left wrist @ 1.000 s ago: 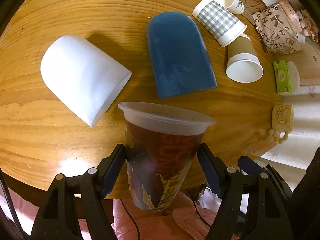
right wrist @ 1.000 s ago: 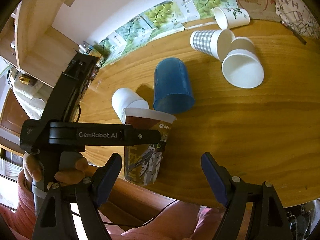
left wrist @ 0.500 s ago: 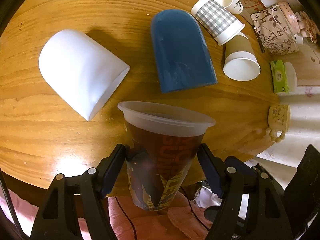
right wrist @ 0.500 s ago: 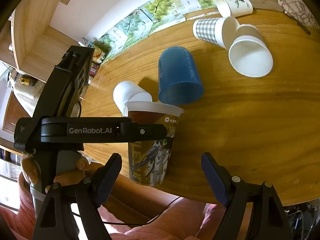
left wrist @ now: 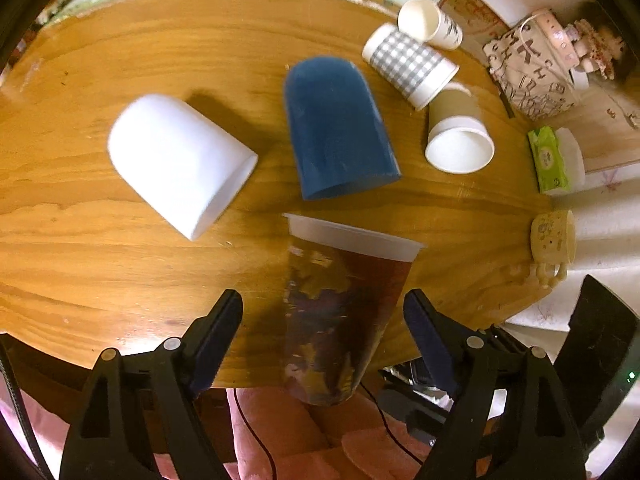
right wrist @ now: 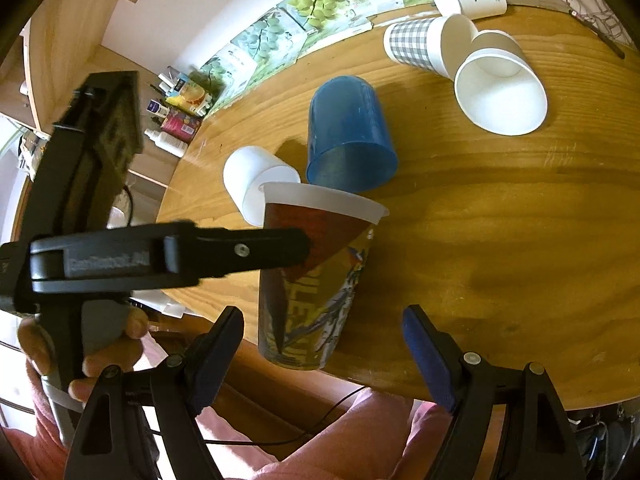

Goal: Flip cup upright
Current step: 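Grasp the brown cup with the right tool while the left tool releases it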

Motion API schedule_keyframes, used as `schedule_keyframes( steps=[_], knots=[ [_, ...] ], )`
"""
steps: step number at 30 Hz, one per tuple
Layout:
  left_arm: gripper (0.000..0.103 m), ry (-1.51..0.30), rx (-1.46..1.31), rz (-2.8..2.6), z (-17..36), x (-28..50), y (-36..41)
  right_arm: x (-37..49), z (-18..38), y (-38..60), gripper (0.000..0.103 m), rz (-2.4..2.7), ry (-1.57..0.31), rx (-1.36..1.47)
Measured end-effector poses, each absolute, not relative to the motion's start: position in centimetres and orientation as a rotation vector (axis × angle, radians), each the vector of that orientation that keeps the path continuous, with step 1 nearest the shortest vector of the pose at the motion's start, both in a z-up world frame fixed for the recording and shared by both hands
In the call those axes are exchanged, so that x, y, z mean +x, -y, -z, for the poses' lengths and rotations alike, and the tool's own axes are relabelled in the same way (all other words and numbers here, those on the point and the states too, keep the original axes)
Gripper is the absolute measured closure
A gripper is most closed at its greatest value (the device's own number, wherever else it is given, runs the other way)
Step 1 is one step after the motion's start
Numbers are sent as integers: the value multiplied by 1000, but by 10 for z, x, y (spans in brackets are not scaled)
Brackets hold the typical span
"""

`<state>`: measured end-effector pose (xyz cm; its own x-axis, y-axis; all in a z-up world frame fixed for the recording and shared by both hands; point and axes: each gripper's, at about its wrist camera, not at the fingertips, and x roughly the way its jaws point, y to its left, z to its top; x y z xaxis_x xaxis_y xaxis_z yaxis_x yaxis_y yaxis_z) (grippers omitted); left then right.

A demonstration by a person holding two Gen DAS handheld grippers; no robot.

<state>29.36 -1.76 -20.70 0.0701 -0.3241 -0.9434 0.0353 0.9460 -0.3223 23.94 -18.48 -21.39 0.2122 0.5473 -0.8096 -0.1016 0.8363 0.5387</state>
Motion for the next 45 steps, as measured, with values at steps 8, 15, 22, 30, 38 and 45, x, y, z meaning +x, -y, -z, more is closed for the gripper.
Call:
schedule_keyframes(
  steps=[8,15,22,30,38,45],
  knots=[
    [18,-1227,-229,227,175,267,5,240,219,183,21,-468,-1280,400],
    [18,-1002,-205,128,150,248,-5,250,224,184,21,-457,-1269,424],
    [18,-809,-227,47,129,232,-21,261,229,184,21,-433,-1289,475],
    [18,-697,-128,-18,122,215,-30,267,238,187,21,-357,-1324,521],
    [18,-682,-81,12,129,199,-43,268,242,186,21,-305,-1325,555],
    [18,-721,-66,85,138,191,-52,266,243,175,21,-260,-1312,557]
  ],
)
